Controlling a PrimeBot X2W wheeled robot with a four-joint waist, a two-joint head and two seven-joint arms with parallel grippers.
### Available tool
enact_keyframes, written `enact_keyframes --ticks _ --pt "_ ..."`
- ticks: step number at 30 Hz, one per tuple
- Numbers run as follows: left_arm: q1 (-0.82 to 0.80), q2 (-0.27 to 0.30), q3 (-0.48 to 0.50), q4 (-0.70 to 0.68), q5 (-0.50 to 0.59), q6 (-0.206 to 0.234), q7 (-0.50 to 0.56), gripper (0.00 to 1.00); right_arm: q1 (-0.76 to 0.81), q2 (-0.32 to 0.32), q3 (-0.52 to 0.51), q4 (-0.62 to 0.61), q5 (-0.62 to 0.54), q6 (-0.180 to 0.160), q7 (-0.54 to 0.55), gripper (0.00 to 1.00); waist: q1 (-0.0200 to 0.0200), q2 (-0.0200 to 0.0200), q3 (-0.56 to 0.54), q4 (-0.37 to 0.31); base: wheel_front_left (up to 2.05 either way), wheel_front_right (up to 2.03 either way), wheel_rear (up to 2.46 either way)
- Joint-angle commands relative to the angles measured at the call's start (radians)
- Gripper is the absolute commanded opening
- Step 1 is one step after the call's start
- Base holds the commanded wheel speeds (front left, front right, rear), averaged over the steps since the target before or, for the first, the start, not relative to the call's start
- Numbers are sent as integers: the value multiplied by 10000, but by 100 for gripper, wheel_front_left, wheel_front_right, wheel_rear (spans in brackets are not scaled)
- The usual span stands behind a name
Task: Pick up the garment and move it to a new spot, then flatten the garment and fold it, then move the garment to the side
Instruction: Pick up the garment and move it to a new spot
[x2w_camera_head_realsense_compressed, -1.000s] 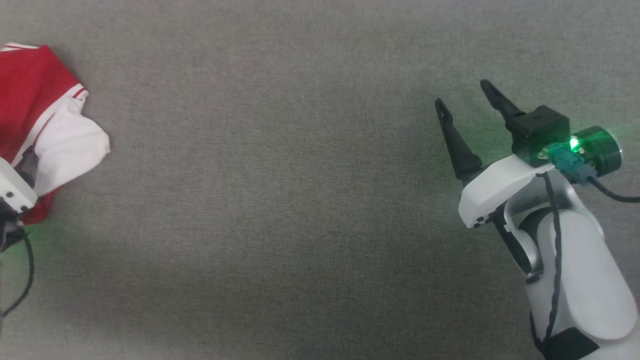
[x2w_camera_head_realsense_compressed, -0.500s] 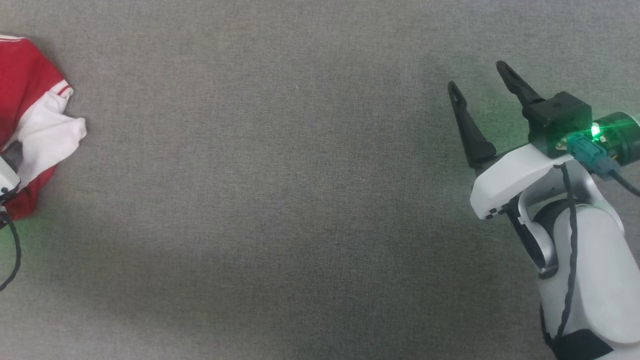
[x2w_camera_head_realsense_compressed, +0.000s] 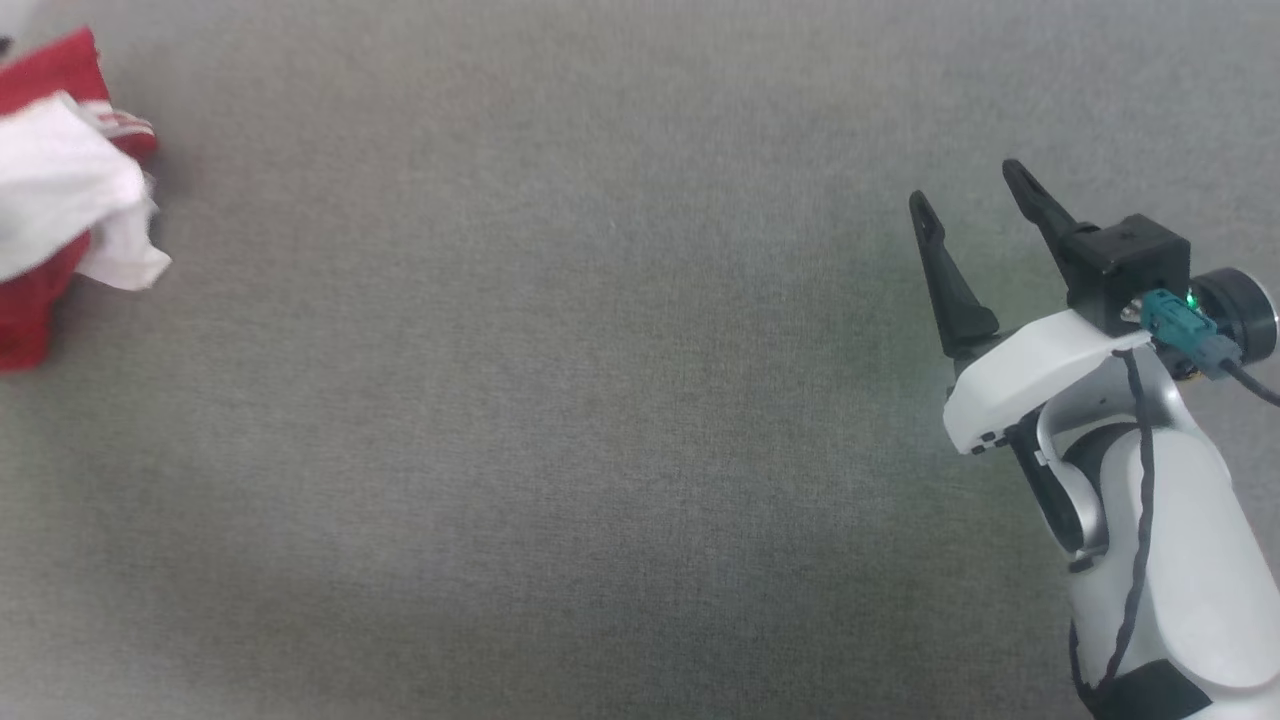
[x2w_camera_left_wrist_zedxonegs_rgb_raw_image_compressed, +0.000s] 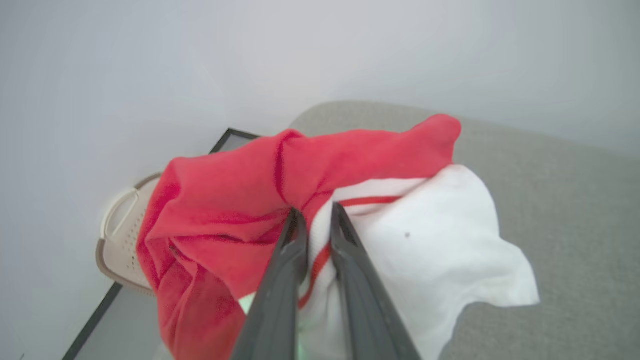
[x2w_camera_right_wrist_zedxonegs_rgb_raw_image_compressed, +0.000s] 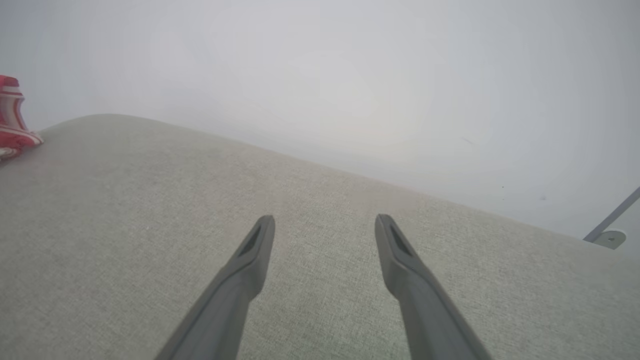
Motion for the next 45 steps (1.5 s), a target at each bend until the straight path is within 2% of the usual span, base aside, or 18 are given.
enact_keyframes --ticks 1,7,18,23,25,34,38,45 --pt "-92 94 -27 -111 -5 -1 -78 0 70 45 -46 38 65 5 -99 100 -1 0 -385 84 0 0 0" --pt "-261 684 -606 -1221 -90 -1 -86 0 234 249 -89 532 198 5 -432 100 -1 0 -1271 159 0 0 0" --pt "-189 1736 -1110 -3805 -155 40 1083 0 408 432 -275 1090 429 5 -889 100 -1 0 -2402 -10 0 0 0" --pt "259 2079 -1081 -5377 -317 303 1852 0 430 479 -500 1147 442 5 -1023 100 -1 0 -2642 -276 0 0 0" --pt "591 2202 -1084 -6517 -403 537 2318 0 472 498 -680 1191 421 5 -1084 100 -1 0 -2737 -517 0 0 0" --pt "1532 2291 -1136 -10127 -798 1422 3772 0 330 549 -1366 1026 343 5 -1204 100 -1 0 -2558 -1572 0 0 0" --pt "1755 2273 -1235 -10976 -893 1633 4158 0 268 561 -1575 982 340 5 -1294 100 -1 0 -2396 -1994 0 0 0" --pt "1895 1894 -1791 -12200 -1068 1795 4858 0 268 573 -1991 939 351 5 -1479 100 -1 0 -1932 -2896 0 0 0"
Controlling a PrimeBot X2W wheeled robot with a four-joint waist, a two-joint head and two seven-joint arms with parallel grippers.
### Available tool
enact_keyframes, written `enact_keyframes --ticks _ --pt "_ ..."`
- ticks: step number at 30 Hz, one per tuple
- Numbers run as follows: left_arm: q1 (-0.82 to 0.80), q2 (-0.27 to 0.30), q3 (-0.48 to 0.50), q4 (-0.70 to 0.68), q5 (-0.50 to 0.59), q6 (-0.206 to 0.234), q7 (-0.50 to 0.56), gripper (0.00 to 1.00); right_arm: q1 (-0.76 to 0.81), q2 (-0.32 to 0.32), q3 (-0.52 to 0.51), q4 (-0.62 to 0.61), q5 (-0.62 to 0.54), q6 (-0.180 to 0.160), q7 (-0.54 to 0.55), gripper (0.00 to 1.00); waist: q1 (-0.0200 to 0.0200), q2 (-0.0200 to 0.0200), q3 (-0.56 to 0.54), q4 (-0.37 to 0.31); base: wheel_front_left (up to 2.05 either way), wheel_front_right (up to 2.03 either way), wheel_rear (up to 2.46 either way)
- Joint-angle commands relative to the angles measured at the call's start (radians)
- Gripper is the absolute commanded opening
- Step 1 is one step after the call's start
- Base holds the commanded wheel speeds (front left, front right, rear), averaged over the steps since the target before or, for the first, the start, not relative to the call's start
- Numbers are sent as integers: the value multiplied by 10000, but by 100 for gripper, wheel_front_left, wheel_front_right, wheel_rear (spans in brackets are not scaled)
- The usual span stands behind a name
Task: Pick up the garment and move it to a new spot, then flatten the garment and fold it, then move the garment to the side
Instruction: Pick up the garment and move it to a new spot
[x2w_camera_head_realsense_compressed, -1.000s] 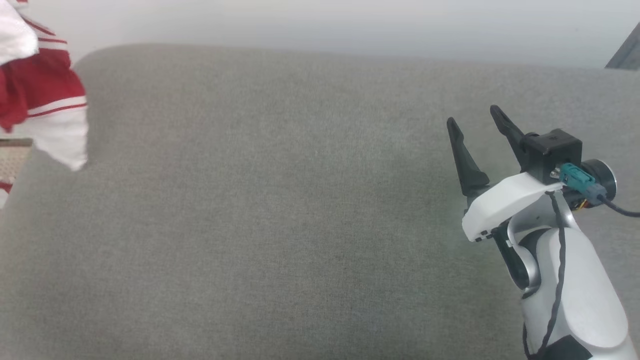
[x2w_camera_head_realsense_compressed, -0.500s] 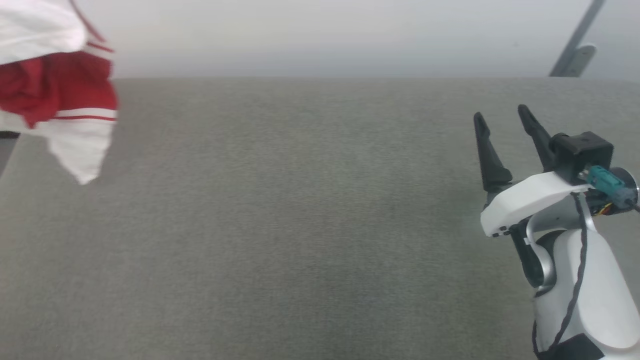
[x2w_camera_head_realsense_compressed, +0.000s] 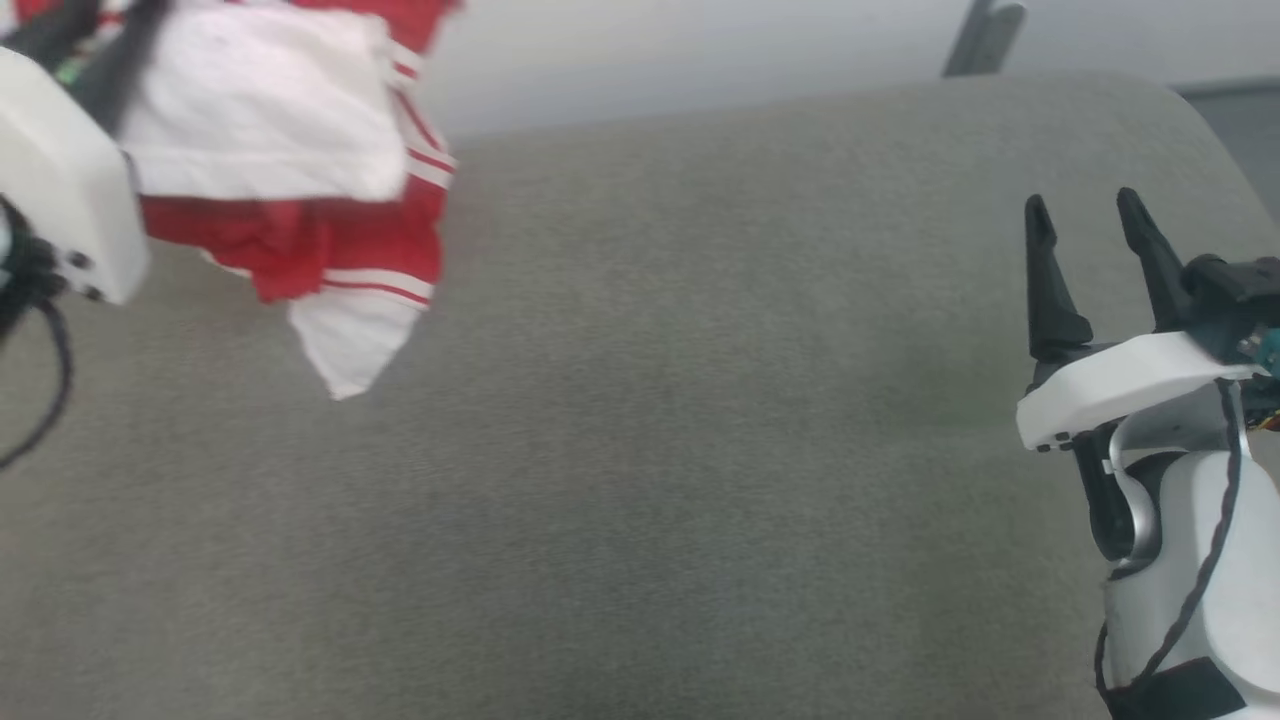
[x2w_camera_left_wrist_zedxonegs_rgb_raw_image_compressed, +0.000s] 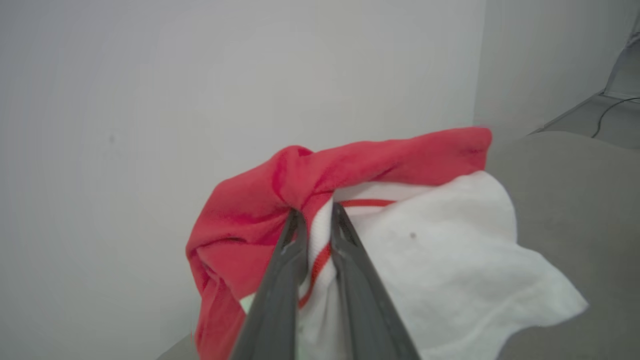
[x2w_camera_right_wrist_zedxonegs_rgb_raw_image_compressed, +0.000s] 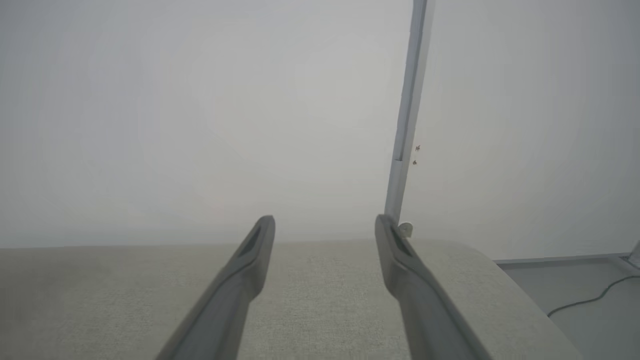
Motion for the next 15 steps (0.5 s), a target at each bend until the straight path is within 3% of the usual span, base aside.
enact_keyframes --ticks 1,15 --pt "149 -103 -97 -125 -131 45 90 0 -31 33 -38 -14 99 5 -103 100 0 0 300 -380 0 0 0" --pt "1590 -1216 -1673 35 -159 402 571 0 118 34 58 718 620 5 -745 100 0 0 974 -1145 0 0 0"
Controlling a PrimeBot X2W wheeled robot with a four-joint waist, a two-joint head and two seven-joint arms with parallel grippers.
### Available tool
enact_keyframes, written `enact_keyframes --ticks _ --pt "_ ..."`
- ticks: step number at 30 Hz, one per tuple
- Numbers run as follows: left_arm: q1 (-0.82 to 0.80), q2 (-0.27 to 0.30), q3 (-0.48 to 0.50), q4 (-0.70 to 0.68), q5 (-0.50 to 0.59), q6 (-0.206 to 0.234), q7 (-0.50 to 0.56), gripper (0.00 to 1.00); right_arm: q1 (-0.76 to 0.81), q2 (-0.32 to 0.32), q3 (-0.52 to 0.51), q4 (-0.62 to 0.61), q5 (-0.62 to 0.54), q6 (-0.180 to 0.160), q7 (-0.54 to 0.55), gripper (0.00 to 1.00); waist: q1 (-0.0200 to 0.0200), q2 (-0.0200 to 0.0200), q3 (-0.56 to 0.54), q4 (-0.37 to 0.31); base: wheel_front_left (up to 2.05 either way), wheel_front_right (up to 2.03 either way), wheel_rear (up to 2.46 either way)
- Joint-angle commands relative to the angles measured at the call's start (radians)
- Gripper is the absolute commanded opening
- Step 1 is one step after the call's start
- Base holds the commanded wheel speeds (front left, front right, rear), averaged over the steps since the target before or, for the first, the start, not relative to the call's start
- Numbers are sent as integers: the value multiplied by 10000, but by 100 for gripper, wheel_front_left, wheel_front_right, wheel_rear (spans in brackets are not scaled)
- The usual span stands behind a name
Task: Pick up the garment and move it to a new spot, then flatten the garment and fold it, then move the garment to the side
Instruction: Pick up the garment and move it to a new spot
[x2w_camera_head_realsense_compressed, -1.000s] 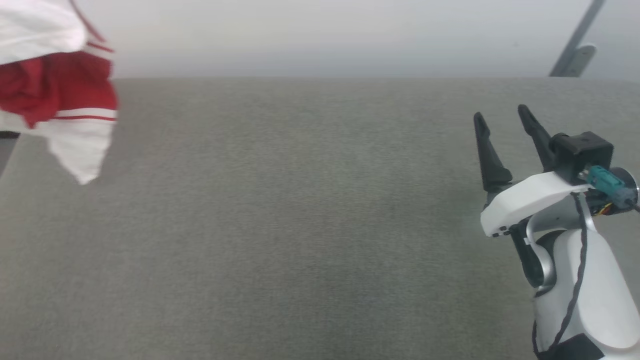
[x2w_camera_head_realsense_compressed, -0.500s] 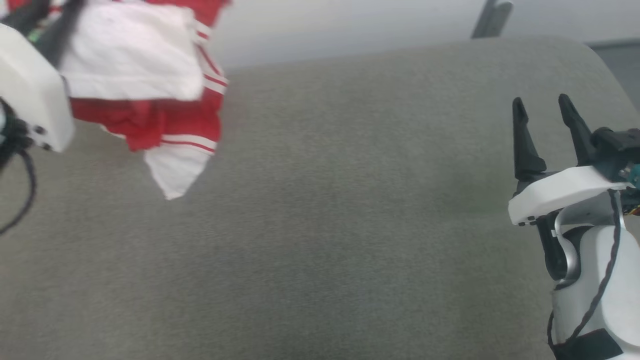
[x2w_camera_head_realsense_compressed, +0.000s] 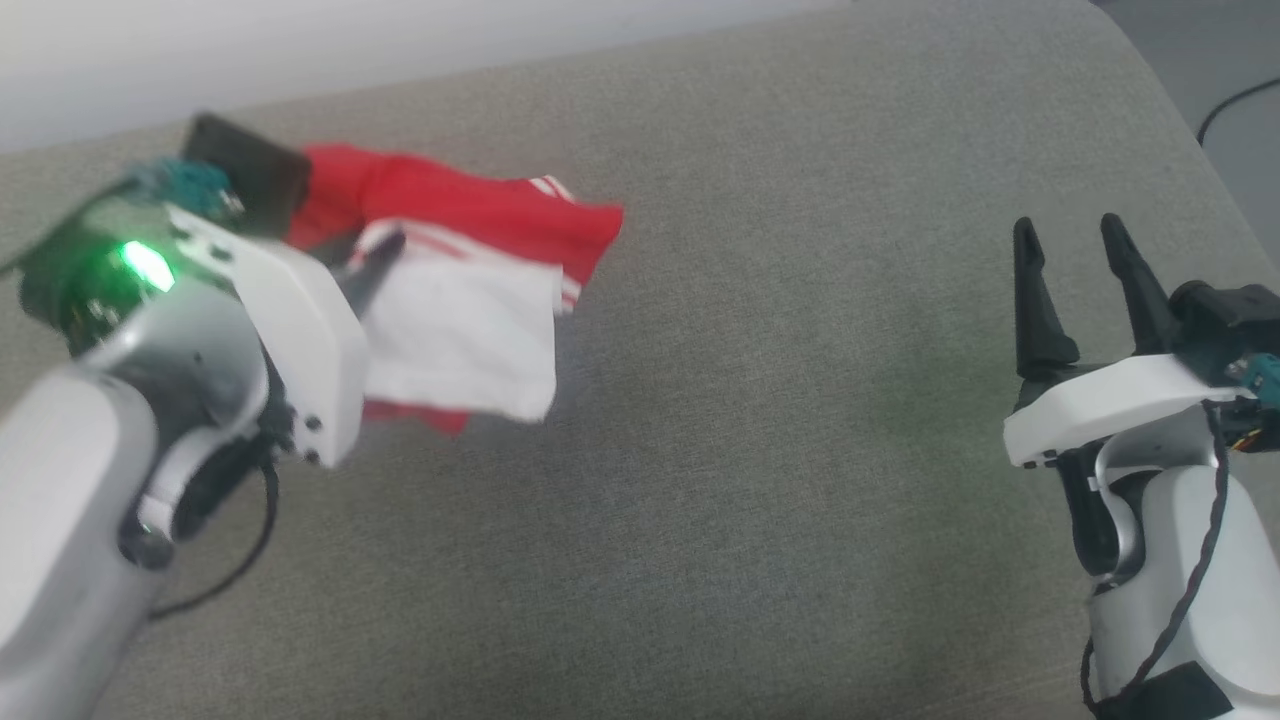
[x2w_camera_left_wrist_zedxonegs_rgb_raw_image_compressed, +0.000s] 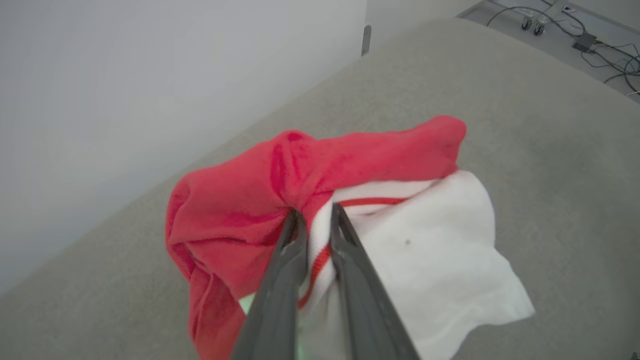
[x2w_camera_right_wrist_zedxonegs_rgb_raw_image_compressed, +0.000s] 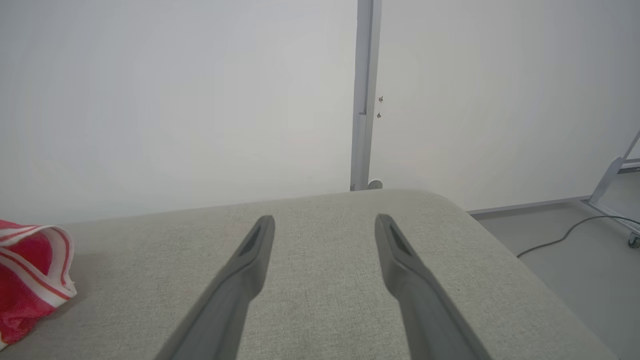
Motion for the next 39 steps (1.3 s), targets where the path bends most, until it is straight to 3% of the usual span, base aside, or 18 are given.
enact_keyframes --ticks 1,11,24,26,27,28,33,39 --pt "286 -6 -81 132 -32 69 27 0 23 26 51 93 82 5 -104 100 0 0 71 -48 0 0 0" --pt "1475 -635 -787 1587 -304 5 -222 0 -205 22 402 681 170 5 -358 100 0 0 242 -9 0 0 0" --pt "1565 -1632 -1632 4923 -402 -712 -527 0 -563 26 758 1131 121 5 -419 100 0 0 146 128 0 0 0" --pt "1508 -1827 -1687 5392 -473 -837 -610 35 -581 21 784 1195 63 5 -394 100 0 0 44 196 0 0 0" --pt "1428 -1918 -1696 5542 -505 -912 -680 77 -573 21 788 1221 36 5 -377 100 0 0 -31 242 0 0 0" --pt "1366 -1992 -1699 5658 -561 -984 -715 100 -564 23 785 1252 14 5 -359 100 0 0 -116 291 0 0 0" --pt "1130 -2080 -1375 5734 -717 -1230 -1264 100 -361 22 774 1371 -193 5 -255 100 0 0 -710 561 0 0 0" --pt "1350 -1688 -1019 5010 -586 -1373 -2312 100 -91 22 688 1427 -387 5 -175 100 0 0 -1476 933 0 0 0"
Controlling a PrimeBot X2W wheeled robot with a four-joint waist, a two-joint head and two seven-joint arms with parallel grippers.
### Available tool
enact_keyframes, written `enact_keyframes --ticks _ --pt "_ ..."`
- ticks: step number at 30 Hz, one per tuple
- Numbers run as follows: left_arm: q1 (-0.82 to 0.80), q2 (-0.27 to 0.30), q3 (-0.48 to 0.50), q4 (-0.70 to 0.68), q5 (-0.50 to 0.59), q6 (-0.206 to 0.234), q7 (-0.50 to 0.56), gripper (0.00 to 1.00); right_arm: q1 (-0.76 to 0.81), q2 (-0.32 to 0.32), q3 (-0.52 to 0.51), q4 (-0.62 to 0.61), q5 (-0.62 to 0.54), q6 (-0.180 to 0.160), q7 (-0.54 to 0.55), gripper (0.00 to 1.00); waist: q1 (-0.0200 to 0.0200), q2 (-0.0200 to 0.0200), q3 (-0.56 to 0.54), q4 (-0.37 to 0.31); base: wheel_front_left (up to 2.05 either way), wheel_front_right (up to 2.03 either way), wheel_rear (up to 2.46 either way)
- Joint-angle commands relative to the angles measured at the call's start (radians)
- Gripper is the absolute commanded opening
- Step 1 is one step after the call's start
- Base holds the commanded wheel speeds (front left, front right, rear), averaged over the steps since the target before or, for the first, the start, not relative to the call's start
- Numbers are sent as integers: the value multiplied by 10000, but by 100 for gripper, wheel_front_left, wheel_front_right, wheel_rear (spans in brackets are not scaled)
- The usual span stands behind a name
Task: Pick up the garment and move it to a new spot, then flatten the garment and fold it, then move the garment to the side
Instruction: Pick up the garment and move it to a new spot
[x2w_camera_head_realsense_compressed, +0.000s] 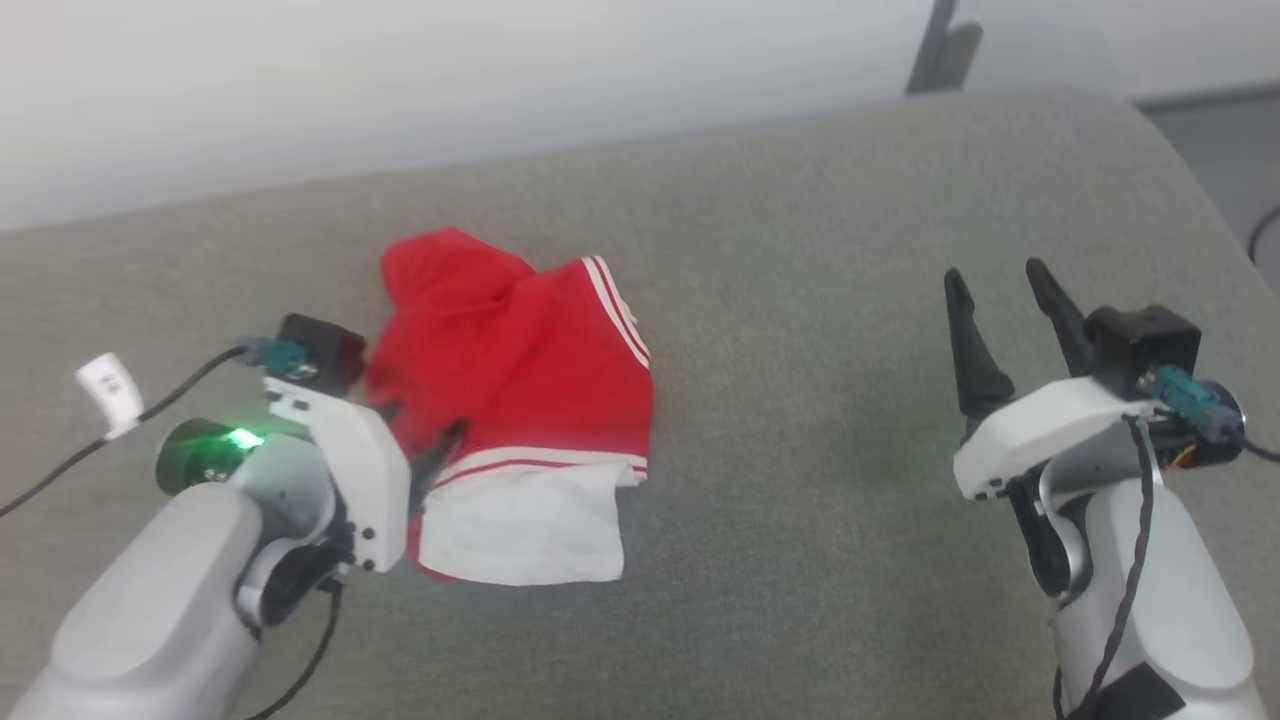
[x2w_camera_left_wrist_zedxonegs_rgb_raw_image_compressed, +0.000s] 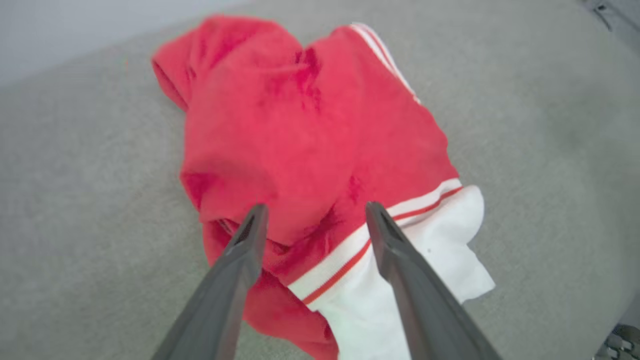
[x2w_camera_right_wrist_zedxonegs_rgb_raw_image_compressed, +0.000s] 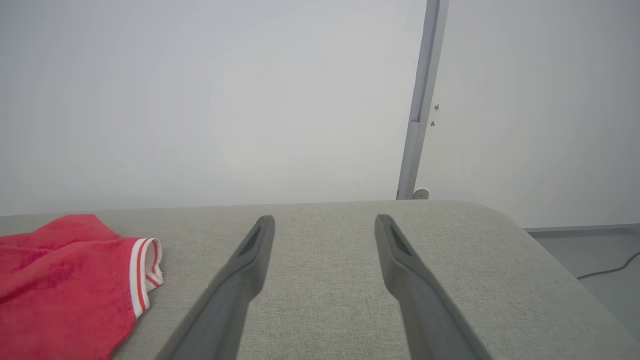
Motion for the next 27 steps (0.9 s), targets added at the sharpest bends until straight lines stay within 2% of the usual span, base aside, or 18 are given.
enact_keyframes --ticks 1,14,16,19,27 --pt "317 150 180 -260 60 -12 -368 100 194 11 -69 41 -115 5 -14 100 0 0 -469 313 0 0 0" --pt "2556 1603 2022 -1599 -302 690 -3218 100 993 11 -564 85 -313 5 16 100 0 0 -1529 1038 0 0 0" --pt "3106 1905 2418 -1822 -227 804 -3956 100 1200 12 -668 87 -293 5 -24 100 0 0 -1645 1163 0 0 0" --pt "3619 2047 2788 -1964 -271 965 -4622 100 1373 12 -752 80 -247 5 -32 100 0 0 -1724 1259 0 0 0" --pt "4988 2237 3612 -2014 -635 935 -5988 100 1739 14 -955 -15 -209 5 -1 100 0 0 -1883 1454 0 0 0"
